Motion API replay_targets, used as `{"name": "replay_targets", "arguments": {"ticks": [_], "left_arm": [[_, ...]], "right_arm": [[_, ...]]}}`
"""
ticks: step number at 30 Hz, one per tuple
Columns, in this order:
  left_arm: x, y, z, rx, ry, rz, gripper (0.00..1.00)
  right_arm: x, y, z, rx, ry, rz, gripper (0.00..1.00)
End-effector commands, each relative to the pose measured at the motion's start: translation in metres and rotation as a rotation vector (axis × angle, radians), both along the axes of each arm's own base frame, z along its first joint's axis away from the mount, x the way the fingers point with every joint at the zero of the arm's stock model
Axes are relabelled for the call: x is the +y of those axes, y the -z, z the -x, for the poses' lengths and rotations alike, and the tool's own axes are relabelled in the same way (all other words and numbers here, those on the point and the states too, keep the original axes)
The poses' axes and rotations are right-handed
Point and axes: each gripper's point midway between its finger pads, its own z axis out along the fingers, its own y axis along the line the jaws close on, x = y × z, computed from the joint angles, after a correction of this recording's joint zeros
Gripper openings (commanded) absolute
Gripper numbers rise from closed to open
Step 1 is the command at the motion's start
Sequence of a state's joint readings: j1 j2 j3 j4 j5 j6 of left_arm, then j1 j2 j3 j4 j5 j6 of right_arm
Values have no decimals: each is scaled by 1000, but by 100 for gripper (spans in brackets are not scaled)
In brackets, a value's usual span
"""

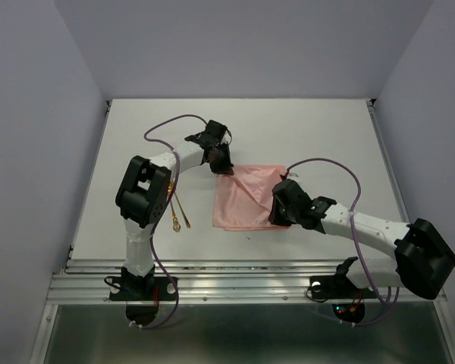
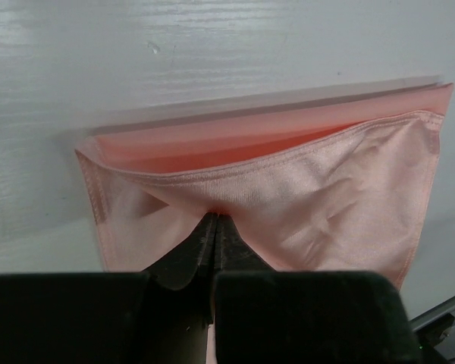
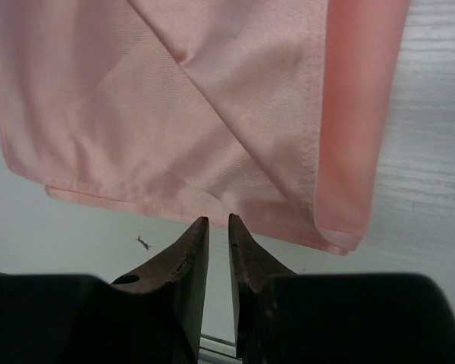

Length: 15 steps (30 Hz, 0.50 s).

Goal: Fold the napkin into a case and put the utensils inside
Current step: Smooth out the upper triangle-folded napkin at the center of the board.

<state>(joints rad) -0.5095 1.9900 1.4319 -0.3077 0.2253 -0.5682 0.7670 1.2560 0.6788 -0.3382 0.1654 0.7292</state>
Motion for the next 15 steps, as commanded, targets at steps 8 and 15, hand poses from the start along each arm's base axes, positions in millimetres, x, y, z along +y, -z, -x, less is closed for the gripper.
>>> {"name": "replay_targets", "arguments": {"ticks": [8, 15], "left_arm": [[-8, -22, -19, -70, 21, -4, 8], [-7, -14, -26, -66, 19, -33, 8]], "right_arm": [[-47, 15, -15, -50, 261, 177, 23], [-45, 17, -20, -39, 285, 197, 22]]}}
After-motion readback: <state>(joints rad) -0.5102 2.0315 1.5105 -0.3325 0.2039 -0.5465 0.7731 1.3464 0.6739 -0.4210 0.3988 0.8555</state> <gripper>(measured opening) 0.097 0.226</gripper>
